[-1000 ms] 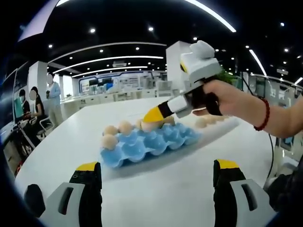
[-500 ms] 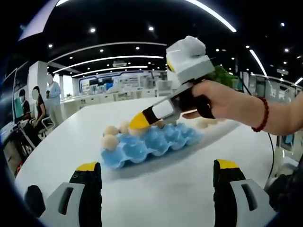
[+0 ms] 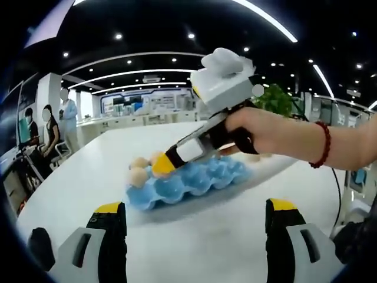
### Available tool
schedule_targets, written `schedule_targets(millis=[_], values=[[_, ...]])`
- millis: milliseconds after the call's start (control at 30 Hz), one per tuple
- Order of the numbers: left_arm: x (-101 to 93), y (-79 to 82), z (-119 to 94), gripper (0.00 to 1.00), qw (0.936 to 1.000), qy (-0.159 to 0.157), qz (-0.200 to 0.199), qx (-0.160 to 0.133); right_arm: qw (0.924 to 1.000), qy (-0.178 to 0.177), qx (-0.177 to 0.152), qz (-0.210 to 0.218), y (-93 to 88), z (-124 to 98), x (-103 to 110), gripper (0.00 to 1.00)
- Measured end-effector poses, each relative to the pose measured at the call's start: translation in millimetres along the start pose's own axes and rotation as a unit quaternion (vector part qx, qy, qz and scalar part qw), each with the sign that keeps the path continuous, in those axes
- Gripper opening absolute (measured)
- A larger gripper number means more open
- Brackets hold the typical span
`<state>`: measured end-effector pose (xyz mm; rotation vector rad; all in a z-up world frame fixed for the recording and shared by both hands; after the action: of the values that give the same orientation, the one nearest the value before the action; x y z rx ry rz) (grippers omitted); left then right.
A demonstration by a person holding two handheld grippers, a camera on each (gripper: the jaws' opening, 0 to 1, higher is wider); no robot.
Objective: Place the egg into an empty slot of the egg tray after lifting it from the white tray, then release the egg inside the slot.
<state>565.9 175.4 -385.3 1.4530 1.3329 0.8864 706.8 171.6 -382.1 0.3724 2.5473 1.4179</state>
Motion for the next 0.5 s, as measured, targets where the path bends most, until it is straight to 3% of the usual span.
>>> schedule_targets(millis=[233, 400, 500], values=[[1.2, 3.9, 0.0, 1.00, 0.9999, 0.002, -0.015, -0.007, 1.0000, 0.000, 0.008, 0.005, -5.7, 6.4, -4.4, 0.26], [1.7, 4.0, -2.2, 1.00, 0.9997, -0.002, -0.025, -0.007, 0.9998, 0.001, 0.010, -0.015, -4.5, 7.8, -5.7, 0.27], [2.0, 3.9, -3.6, 1.00, 0.9998, 0.000, -0.021, -0.001, 0.9999, 0.006, 0.008, -0.014, -3.2, 7.7, -6.1, 0.32]])
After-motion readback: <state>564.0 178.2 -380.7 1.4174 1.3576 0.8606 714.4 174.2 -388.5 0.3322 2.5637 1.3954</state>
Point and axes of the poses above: the point that each gripper's makers call its tool centre point, and the gripper's own axes: z roughly forward along the fingers, x roughly to its left, y roughly out of its top, the point moved 5 cm from there along -z, roughly backward along the fingers, and after that the axes turned 4 degrees about -z, right-handed, at the moved point
